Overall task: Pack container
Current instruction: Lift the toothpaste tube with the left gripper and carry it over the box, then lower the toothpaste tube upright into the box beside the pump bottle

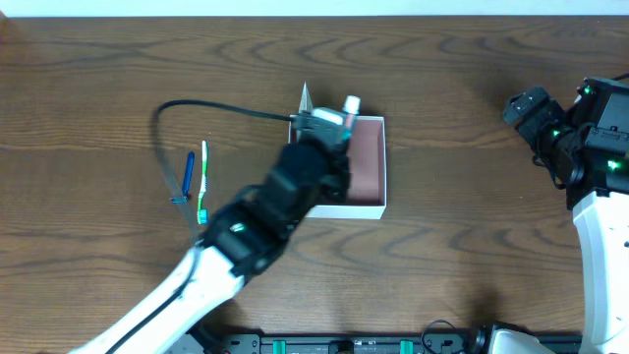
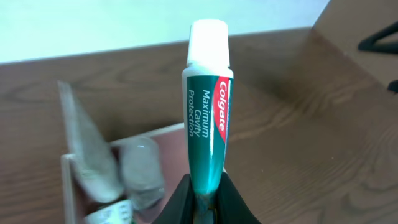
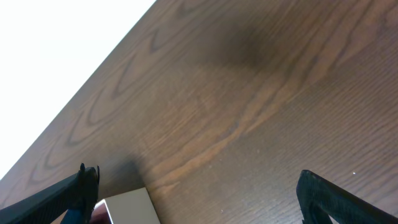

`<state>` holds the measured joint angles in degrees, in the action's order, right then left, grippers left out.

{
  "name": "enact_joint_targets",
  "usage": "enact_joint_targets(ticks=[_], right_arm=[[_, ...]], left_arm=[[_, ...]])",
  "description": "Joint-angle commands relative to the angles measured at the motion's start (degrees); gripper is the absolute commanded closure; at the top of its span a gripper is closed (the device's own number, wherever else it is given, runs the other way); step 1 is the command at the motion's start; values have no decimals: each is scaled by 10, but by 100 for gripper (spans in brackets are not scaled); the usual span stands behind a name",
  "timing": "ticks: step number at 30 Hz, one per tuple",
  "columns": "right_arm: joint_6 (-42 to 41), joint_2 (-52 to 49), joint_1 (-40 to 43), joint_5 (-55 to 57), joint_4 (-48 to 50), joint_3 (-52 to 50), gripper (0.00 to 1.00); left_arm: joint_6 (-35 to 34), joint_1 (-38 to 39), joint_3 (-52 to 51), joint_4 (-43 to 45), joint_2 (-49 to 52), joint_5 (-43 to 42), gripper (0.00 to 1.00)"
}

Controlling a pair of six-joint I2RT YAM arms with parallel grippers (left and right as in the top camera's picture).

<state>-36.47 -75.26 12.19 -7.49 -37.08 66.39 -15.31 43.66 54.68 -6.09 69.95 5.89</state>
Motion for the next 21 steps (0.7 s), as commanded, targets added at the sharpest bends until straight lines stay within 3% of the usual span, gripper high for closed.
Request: enact_joint_targets(ticks=[1,8,21], right_arm=[[3,3,2,4,0,3,1],[3,3,2,4,0,3,1],[3,3,2,4,0,3,1]], left_arm=[[-51,26,4,17,51,75,91],[-116,48,4,46,142,108,91],[-118,48,4,108,249,123,91]])
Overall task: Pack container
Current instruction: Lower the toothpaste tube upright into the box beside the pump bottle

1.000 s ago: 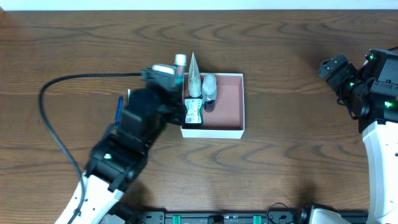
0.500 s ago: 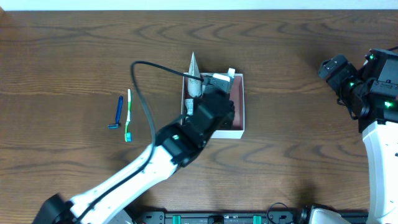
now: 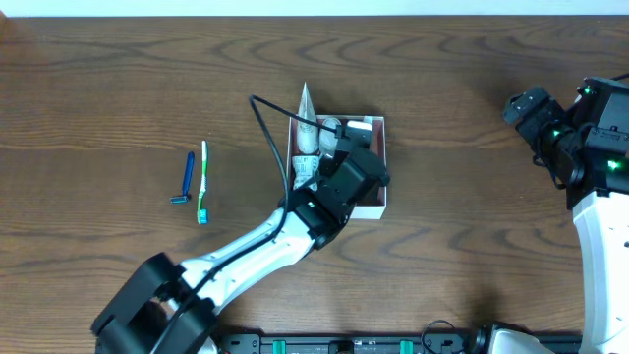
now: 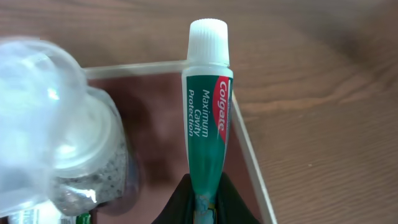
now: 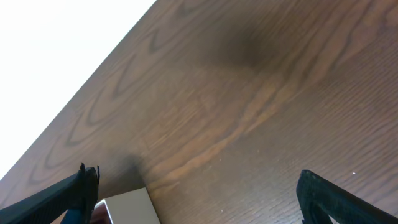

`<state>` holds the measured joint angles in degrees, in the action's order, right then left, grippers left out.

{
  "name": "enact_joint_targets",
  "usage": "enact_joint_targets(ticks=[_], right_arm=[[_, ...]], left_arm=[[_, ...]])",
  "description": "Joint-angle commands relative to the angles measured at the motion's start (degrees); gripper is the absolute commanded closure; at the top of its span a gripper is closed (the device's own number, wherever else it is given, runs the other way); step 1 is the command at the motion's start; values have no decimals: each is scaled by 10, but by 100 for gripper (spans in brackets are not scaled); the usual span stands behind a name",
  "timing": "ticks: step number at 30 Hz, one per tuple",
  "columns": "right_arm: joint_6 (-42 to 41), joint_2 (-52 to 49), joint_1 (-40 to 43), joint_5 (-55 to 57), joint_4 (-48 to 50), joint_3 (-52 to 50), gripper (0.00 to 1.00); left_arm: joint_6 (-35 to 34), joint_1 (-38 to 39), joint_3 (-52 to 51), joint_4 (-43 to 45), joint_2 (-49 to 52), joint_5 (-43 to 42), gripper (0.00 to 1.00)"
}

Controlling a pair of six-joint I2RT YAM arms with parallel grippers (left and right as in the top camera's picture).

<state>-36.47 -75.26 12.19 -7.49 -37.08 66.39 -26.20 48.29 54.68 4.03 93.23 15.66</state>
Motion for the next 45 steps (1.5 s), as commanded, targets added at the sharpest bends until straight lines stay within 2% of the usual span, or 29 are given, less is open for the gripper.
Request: enact_joint_targets(ticks=[1,23,45], right_arm=[[3,3,2,4,0,3,1],[3,3,2,4,0,3,1],[3,3,2,4,0,3,1]], left_arm=[[-9,2,4,11,24,33,91],[-9,2,4,17,55,110,94],[-16,8,4,12,71,105,94]])
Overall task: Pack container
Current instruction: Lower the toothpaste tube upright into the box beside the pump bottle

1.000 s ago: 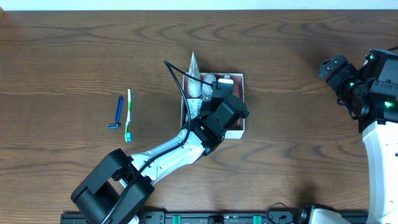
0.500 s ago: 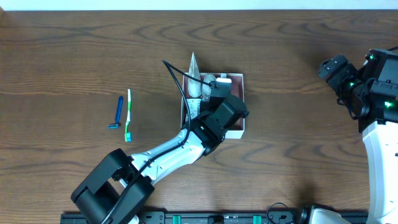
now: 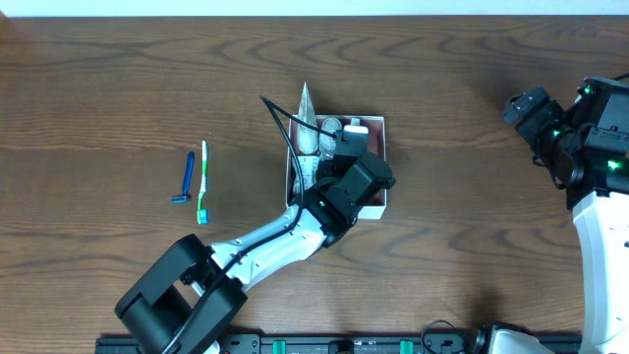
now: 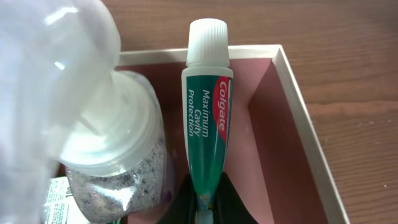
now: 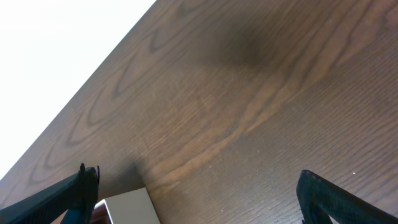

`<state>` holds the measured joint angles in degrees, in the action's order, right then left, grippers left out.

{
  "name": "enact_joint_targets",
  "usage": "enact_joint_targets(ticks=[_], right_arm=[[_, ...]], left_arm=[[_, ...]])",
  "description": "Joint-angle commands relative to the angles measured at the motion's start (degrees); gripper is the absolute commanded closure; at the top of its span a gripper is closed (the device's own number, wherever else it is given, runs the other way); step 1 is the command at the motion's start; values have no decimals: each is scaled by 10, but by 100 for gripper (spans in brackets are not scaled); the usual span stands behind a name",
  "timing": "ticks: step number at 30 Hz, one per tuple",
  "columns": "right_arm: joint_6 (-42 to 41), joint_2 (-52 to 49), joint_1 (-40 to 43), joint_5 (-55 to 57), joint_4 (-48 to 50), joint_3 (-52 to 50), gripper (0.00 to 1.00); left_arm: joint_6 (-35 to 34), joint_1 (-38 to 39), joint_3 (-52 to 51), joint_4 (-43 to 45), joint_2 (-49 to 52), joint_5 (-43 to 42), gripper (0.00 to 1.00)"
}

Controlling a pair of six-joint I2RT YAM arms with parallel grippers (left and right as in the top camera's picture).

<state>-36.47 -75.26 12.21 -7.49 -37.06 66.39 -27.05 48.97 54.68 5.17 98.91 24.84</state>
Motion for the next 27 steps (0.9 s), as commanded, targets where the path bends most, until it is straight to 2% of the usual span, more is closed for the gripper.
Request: enact_joint_targets(ticks=[1,10,18,27], right_arm=[[3,3,2,4,0,3,1],[3,3,2,4,0,3,1],[3,3,2,4,0,3,1],[3,3,2,4,0,3,1]], left_arm=[[-10,2,4,1,17,14,94],[-14,1,4,1,33,14,93],[-13,1,4,6,33,14,76],[6,1,4,23,31,14,75]])
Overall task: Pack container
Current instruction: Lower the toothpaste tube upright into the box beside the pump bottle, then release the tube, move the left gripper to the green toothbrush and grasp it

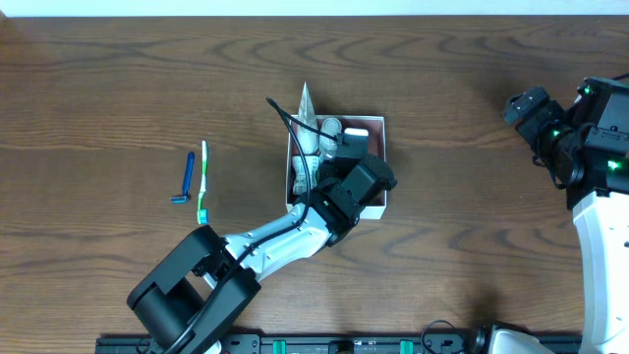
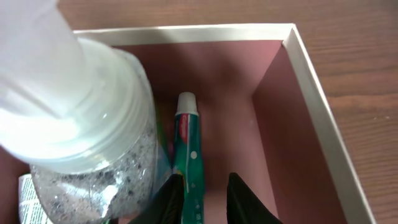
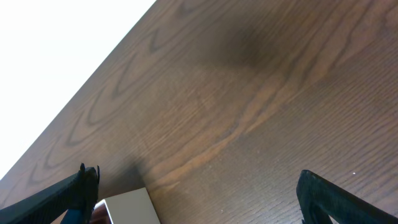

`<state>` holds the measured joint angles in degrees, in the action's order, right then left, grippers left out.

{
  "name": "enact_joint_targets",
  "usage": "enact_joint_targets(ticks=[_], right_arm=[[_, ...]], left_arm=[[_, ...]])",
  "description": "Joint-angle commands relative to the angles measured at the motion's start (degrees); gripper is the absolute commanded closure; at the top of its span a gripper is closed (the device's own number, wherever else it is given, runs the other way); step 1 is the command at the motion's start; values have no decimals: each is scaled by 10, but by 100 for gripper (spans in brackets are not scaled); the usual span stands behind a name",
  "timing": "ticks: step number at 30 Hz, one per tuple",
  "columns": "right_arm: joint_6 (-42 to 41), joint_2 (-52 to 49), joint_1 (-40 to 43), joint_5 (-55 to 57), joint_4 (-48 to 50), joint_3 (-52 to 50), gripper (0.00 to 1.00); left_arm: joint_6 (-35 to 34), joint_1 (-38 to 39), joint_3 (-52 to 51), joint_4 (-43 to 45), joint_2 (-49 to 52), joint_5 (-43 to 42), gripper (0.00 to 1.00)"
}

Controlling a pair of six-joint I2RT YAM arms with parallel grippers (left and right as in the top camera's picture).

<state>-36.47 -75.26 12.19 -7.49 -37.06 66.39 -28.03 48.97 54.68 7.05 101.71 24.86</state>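
A green Colgate toothpaste tube (image 2: 188,146) with a white cap lies on the pink floor of the white-walled box (image 2: 311,81), beside a clear bottle (image 2: 81,124) of speckled gel. My left gripper (image 2: 205,186) is open just above the tube, a finger on each side of its lower end. From overhead the left gripper (image 1: 352,179) hangs over the box (image 1: 379,205). My right gripper (image 3: 199,193) is open over bare table at the far right (image 1: 526,106), holding nothing.
A blue razor (image 1: 187,177) and a green and white toothbrush (image 1: 203,180) lie side by side on the wooden table left of the box. A silvery pouch tip (image 1: 305,100) sticks out past the box's far left corner. The left arm's cable loops above the box.
My left gripper has opened and let go of the toothpaste tube, which now lies on the box floor next to the clear bottle. The right arm has not moved.
My left gripper held the toothpaste tube above the box's far edge. It then held the tube over the box, and later lower inside it beside the clear bottle. Now the tube rests in the box and the gripper is open.
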Motion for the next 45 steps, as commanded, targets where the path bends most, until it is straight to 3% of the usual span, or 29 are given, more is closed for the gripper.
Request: enact_joint_targets(ticks=[1,10,16,19,21,27,30,37,45], right_arm=[[3,3,2,4,0,3,1],[3,3,2,4,0,3,1],[3,3,2,4,0,3,1],[3,3,2,4,0,3,1],[3,3,2,4,0,3,1],[3,3,2,4,0,3,1],[3,3,2,4,0,3,1],[3,3,2,4,0,3,1],[3,3,2,4,0,3,1]], left_arm=[[19,1,4,4,0,13,75],[111,32,4,2,-89,13,75],[113,87,4,-54,-205,14,74],[113,90,4,-120,-270,14,56],[113,80,4,-177,-309,19,53],[84,-9,4,-393,-370,90,47],[59,-77,0,-452,-368,87,44],[61,-241,-30,-429,-324,7,43],[139,-403,-33,-364,-201,-129,38]])
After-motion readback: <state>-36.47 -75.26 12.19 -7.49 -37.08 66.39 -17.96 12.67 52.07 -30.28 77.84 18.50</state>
